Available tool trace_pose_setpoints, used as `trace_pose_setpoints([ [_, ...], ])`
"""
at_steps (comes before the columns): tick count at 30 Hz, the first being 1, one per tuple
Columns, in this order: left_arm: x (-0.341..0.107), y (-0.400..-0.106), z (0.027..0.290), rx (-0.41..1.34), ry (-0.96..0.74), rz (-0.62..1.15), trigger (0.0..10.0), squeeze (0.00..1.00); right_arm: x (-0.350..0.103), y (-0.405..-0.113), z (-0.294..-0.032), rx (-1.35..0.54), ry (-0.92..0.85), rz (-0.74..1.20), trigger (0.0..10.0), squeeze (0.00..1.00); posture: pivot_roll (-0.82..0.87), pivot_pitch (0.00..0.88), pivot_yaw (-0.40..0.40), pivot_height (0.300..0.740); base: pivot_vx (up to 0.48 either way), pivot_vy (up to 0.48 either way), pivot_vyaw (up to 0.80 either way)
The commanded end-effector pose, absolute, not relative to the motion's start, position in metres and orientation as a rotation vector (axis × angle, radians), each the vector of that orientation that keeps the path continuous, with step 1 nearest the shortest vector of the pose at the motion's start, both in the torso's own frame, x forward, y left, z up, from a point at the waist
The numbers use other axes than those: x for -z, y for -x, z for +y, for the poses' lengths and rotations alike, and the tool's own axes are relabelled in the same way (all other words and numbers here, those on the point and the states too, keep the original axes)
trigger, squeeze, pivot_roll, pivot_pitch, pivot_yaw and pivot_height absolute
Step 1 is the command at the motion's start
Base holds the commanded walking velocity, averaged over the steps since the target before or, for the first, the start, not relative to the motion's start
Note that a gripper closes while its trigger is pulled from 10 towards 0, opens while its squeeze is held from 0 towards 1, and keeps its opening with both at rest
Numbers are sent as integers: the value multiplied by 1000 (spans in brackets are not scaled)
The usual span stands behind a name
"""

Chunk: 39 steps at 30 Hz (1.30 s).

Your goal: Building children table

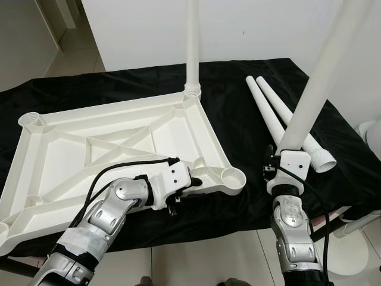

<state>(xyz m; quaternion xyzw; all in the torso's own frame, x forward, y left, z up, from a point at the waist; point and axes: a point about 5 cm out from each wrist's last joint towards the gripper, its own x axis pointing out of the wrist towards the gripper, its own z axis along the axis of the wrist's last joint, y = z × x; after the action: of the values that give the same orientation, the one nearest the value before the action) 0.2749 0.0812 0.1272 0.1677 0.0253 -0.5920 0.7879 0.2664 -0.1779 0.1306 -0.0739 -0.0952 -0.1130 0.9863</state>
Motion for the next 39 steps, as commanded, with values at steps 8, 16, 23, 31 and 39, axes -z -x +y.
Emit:
trace_pose_setpoints([
  [8,-162,-297,119,1222,-286,18,10000,0,-149,-274,-172,185,118,-261,10000,0,22,0,34,740,0,0,0],
  [16,-164,-313,120,1055,-264,-61,10000,0,-158,-277,-162,98,121,-304,10000,0,17,0,32,740,0,0,0],
  [23,-154,-309,108,1019,-247,-58,10000,0,-162,-274,-153,28,86,-333,10000,0,12,0,27,740,0,0,0],
  [31,-142,-295,102,1071,-231,-34,10000,0,-160,-271,-134,-117,41,-336,10000,0,26,0,12,740,0,0,0],
  [39,-141,-288,93,1039,-228,-56,10000,0,-151,-268,-118,-238,-38,-294,10000,0,51,0,-14,740,0,0,0],
])
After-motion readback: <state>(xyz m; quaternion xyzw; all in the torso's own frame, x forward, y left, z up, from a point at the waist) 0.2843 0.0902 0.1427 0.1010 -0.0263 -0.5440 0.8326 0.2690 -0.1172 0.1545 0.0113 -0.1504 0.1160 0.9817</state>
